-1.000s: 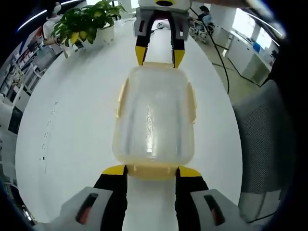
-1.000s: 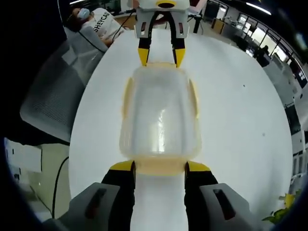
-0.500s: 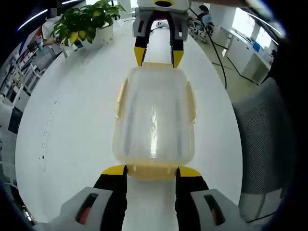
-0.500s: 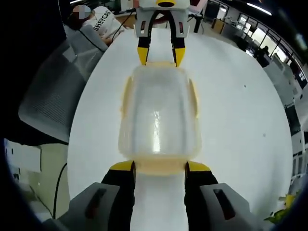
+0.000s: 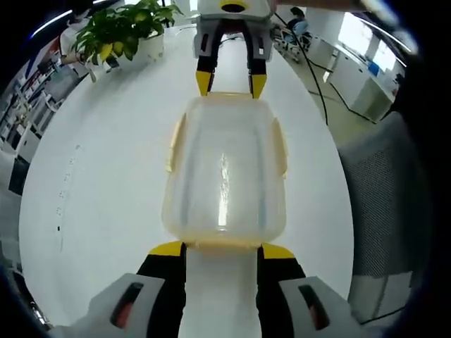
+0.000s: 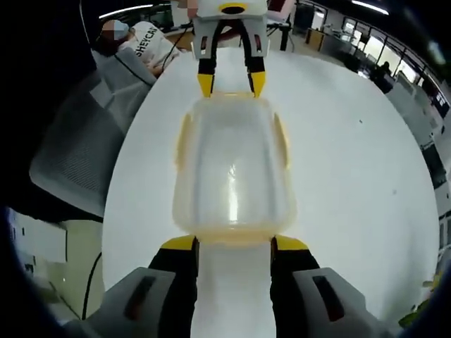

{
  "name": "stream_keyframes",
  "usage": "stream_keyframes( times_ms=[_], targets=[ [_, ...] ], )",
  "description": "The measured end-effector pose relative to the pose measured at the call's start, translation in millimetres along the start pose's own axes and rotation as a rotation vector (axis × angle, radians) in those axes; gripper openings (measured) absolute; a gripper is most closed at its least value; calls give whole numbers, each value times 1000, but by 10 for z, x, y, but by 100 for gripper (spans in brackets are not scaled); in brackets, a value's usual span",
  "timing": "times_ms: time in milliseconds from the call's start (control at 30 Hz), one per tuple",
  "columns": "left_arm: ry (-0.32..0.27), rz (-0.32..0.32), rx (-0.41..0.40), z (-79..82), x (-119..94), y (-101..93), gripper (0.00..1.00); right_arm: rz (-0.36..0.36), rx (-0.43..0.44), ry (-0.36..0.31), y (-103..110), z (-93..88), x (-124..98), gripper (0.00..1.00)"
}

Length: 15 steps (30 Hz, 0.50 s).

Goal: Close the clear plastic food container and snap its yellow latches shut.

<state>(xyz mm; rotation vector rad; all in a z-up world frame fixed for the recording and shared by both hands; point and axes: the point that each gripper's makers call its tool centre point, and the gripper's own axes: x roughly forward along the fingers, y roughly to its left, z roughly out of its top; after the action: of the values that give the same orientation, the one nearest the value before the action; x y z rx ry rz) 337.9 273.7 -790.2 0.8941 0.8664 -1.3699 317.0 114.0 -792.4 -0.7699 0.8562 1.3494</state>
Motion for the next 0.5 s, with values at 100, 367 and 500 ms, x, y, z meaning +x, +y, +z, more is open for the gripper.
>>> stream_keyframes(
  times_ms=[100, 367, 500],
  targets=[
    [13, -4, 22, 3, -3, -17, 34, -8, -34, 28, 23, 16, 4, 38],
    [21, -17, 28, -12, -3, -23, 35, 5, -25, 65, 23, -6, 5, 39],
    [15, -17, 14, -8, -1, -27, 36, 1, -31, 68, 24, -15, 10, 40]
  ],
)
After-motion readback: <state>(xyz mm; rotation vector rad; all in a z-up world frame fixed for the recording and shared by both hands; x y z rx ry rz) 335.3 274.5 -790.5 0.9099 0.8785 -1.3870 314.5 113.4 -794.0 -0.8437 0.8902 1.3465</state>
